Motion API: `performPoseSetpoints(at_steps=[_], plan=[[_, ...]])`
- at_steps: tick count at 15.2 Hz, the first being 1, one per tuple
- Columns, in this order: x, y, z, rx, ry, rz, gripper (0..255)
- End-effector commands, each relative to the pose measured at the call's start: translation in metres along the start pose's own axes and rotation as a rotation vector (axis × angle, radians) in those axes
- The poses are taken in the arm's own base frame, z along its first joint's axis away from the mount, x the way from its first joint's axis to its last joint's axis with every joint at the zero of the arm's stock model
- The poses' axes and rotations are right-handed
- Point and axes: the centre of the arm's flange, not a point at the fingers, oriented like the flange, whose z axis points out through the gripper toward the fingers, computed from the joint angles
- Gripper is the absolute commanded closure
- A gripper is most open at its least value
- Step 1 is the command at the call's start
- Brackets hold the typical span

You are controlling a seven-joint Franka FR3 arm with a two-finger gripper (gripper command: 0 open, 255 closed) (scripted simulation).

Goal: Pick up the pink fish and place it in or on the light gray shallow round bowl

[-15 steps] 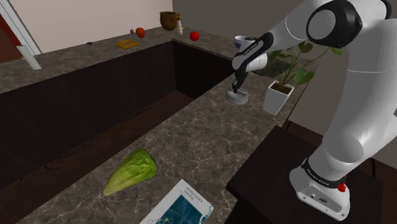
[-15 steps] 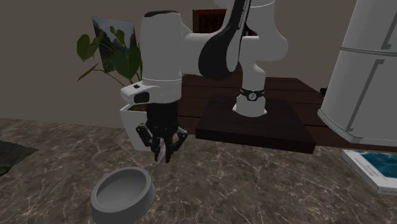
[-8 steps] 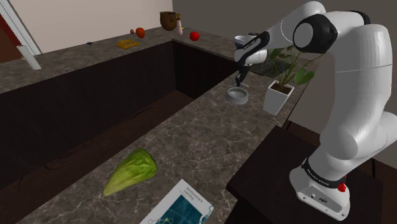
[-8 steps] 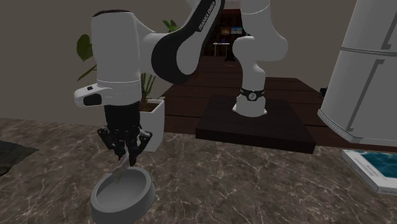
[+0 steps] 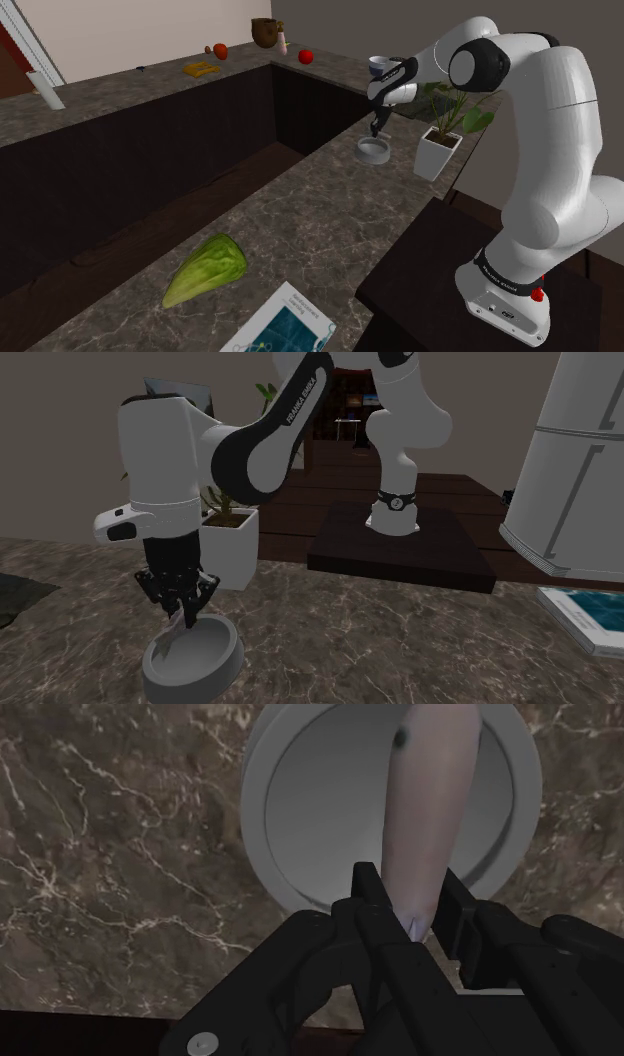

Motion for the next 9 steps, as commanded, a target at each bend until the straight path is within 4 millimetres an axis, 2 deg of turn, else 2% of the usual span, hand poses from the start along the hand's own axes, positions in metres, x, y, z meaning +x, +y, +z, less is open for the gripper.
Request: performPoseSetpoints(at_steps=[1, 7, 9], plan=[[-0.001, -0.001, 0.01, 0.0, 0.0, 0.0, 255], [-0.003, -0.003, 0.044, 0.0, 0.0, 0.0, 255], [-0.003, -0.003, 0.044, 0.0, 0.0, 0.0, 255]])
